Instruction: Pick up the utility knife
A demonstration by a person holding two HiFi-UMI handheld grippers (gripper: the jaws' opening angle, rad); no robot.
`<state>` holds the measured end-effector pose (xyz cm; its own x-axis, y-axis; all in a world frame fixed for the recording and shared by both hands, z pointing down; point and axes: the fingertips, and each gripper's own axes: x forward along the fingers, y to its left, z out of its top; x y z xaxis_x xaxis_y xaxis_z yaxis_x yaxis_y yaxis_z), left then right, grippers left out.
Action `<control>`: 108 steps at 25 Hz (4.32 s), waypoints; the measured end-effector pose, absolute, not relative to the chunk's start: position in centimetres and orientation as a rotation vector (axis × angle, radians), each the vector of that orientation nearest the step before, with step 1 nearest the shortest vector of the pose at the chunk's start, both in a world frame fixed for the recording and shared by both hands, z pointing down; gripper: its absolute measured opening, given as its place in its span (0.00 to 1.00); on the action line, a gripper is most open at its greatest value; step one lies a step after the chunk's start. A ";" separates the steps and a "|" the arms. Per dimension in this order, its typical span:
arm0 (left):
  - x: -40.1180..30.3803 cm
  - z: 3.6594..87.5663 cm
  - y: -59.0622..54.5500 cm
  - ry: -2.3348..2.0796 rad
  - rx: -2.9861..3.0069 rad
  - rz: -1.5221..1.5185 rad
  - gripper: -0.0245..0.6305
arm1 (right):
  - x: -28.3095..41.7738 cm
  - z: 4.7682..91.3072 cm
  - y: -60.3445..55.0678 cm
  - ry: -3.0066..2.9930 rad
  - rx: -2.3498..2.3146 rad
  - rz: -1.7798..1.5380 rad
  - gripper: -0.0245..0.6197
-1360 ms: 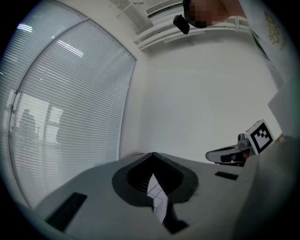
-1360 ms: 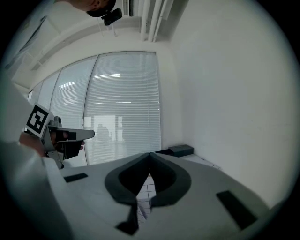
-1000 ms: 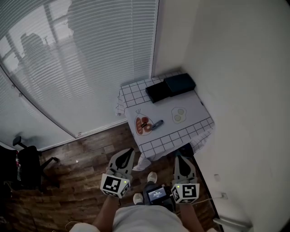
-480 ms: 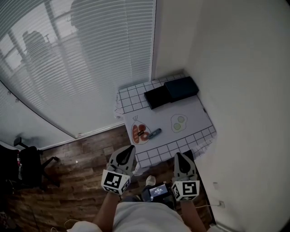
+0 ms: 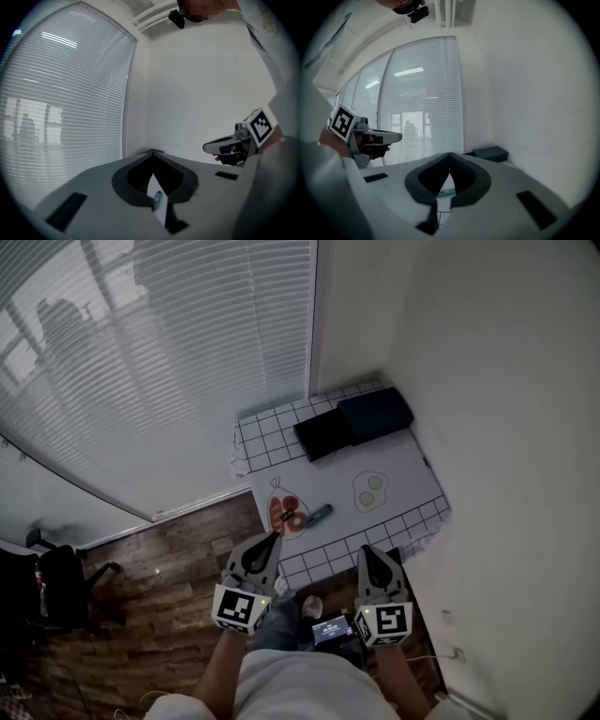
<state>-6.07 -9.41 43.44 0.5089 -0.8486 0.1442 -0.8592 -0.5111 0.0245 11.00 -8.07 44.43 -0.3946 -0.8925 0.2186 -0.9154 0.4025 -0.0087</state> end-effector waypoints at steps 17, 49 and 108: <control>-4.7 50.1 -16.0 -1.267 2.634 0.350 0.05 | 10.5 49.7 -13.3 -2.341 1.642 0.275 0.05; 1.0 68.6 -17.8 -0.673 2.491 0.992 0.05 | 11.6 60.2 -15.4 -2.139 1.642 0.482 0.05; 1.0 61.4 -18.7 -0.740 2.501 0.697 0.15 | 10.9 59.3 -16.7 -2.194 1.594 0.466 0.05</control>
<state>0.96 -18.73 61.41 0.7301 -0.3730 0.5726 -0.5938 -0.7610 0.2613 10.92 -16.73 59.26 -0.2792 -0.8246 0.4920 -0.9534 0.2991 -0.0396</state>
